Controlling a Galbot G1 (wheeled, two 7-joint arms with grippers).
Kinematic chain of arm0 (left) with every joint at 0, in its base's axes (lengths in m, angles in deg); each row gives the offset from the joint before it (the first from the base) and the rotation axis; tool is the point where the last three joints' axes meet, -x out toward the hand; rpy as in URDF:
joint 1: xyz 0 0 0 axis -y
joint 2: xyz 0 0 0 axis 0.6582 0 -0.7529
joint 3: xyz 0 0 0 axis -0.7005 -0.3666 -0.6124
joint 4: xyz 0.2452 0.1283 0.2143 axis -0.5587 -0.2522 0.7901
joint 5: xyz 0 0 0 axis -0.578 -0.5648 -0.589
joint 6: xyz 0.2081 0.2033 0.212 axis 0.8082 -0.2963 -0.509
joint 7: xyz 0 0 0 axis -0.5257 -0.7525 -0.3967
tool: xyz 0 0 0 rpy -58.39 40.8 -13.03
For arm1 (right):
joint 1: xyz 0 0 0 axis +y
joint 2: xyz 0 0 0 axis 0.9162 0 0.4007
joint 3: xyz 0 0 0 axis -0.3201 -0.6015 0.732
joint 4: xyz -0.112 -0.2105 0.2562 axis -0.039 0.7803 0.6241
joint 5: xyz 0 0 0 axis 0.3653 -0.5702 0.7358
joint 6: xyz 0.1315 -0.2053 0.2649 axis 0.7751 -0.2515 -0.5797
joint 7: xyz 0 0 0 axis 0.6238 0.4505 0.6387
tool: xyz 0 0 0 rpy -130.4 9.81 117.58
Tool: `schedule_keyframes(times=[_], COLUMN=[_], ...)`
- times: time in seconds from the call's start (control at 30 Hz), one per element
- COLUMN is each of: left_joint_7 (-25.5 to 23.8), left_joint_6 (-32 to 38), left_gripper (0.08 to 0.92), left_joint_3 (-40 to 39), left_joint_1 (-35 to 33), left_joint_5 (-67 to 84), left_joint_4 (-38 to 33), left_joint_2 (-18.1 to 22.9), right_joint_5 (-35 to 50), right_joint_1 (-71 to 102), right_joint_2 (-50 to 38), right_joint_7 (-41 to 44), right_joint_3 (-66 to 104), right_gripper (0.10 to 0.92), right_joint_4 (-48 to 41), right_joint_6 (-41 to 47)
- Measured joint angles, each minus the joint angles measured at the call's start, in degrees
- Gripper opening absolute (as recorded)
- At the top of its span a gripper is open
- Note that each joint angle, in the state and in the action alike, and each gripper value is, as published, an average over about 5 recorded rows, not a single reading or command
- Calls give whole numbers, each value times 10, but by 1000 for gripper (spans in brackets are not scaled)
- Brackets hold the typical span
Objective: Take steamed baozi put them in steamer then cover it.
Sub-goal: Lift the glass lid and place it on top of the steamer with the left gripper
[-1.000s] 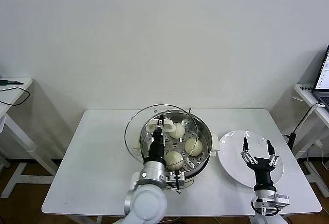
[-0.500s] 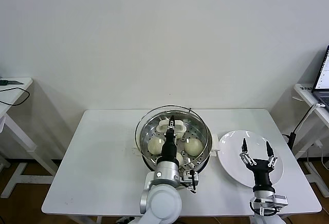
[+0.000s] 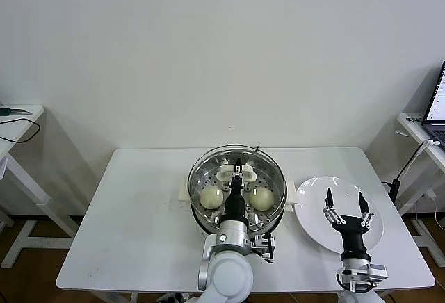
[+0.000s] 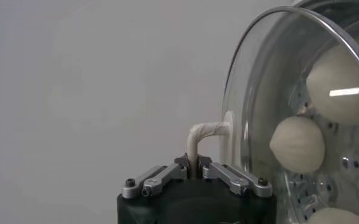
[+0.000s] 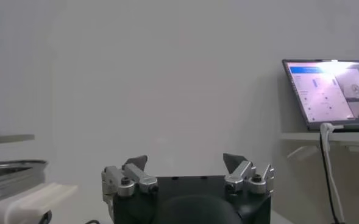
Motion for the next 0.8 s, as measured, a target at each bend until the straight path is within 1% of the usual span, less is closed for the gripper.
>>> schedule_keyframes(times=[0.8], left_joint_7=[18], left_joint_6=[20], left_gripper=[186], left_joint_3=[8], left_joint_1=[-17], left_joint_5=[-30], left_joint_4=[27], left_joint_2=[25], right_joint_5=[-9], right_joint_1=[1], right_joint_2=[1], right_joint_7=[1], right_joint_3=[-5], right_gripper=[823], right_joint_4=[-2], right_joint_6=[-3])
